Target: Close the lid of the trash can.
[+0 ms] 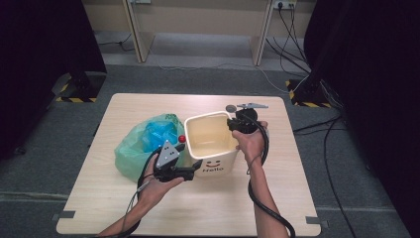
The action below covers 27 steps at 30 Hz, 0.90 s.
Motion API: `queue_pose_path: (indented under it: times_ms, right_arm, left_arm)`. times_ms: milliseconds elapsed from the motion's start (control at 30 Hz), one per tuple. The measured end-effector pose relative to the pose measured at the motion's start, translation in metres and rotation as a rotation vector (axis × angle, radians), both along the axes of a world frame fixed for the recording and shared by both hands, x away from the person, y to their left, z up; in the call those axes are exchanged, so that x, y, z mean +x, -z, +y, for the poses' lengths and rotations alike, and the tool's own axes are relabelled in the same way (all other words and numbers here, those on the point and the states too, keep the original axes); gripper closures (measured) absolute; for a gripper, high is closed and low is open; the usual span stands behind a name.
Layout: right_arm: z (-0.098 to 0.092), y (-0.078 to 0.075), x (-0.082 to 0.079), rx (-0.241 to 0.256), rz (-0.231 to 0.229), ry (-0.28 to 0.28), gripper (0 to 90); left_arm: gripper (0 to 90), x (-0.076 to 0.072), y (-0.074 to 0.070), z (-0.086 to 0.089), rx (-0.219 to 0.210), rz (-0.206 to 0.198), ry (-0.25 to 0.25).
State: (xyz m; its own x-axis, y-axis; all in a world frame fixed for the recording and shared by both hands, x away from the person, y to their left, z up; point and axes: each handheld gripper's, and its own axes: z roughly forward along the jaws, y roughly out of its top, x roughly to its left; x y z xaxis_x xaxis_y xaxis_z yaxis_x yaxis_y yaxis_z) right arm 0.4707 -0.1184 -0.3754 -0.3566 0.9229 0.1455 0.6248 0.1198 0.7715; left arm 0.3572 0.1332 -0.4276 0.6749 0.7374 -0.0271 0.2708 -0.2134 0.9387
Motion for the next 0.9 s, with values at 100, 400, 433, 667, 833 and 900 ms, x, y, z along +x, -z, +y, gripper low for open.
queue_pose_path:
  times_ms: [100, 400, 433, 667, 833, 900]
  right_arm:
    - [-0.001, 0.0, -0.002, -0.008, -0.006, -0.005, 75.5]
    - [-0.008, 0.007, -0.003, -0.005, 0.017, -0.003, 72.4]
    - [-0.008, 0.008, -0.003, -0.008, 0.024, -0.006, 71.1]
    - [-0.013, 0.014, -0.003, -0.004, 0.038, -0.01, 69.8]
    - [-0.017, 0.014, -0.006, -0.02, 0.043, -0.014, 70.1]
    - [-0.019, 0.014, -0.007, -0.021, 0.041, -0.013, 69.3]
  left_arm:
    - [18.6, 0.002, 0.001, 0.003, -0.008, 0.01, -0.014]
    - [18.5, 0.005, 0.004, 0.005, -0.014, 0.028, -0.018]
    - [18.5, 0.005, 0.005, 0.005, -0.008, 0.029, -0.017]
    - [18.4, 0.007, 0.007, 0.004, 0.001, 0.032, -0.019]
    - [19.2, 0.011, 0.009, 0.006, 0.002, 0.039, -0.036]
    - [19.3, 0.012, 0.009, 0.006, 0.006, 0.043, -0.044]
